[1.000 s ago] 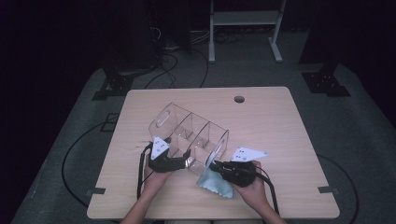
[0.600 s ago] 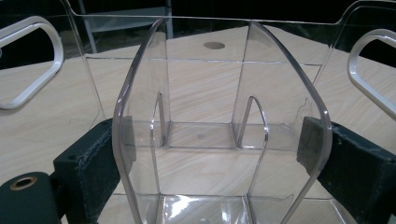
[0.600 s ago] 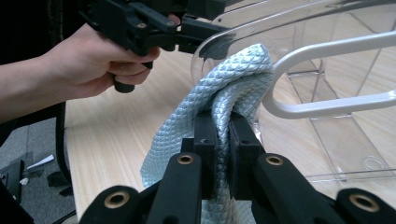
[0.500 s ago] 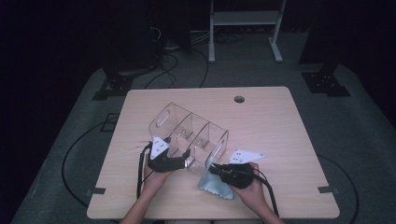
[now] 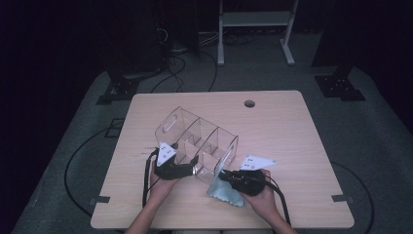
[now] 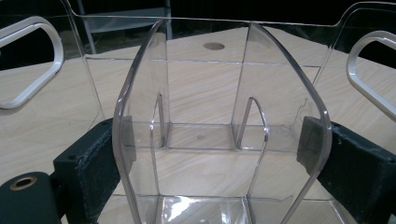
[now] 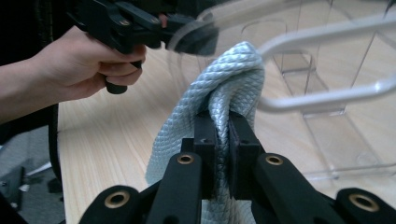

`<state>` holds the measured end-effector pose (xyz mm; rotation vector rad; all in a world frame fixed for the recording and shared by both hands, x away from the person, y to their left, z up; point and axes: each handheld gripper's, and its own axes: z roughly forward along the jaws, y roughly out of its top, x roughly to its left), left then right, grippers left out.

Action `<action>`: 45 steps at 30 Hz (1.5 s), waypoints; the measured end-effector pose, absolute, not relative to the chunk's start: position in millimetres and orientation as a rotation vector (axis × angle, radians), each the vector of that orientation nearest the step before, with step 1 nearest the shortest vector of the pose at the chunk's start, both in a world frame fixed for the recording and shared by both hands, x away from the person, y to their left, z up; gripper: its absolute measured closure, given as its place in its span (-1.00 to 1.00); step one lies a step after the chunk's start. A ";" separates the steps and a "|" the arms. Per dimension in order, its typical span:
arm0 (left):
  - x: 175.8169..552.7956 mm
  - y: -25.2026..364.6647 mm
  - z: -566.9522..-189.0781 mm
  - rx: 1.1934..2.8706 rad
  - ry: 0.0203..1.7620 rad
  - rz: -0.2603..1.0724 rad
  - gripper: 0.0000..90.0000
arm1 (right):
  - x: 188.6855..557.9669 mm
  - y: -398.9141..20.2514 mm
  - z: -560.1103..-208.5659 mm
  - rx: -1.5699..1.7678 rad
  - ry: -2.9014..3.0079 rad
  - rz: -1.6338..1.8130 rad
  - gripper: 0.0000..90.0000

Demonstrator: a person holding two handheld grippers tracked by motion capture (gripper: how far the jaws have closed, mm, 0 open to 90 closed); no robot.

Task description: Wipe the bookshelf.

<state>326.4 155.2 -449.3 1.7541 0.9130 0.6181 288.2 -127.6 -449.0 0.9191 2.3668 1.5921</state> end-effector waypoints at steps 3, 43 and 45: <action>326.3 155.2 -449.2 1.754 0.914 0.618 -0.83 | 291.5 -126.7 -465.1 0.956 2.408 1.525 0.85; 324.8 160.1 -449.2 1.756 0.903 0.602 -0.83 | 288.7 -123.1 -466.9 0.980 2.414 1.549 0.85; 323.6 161.7 -448.7 1.761 0.889 0.592 -0.83 | 283.4 -119.2 -465.0 0.940 2.427 1.533 0.85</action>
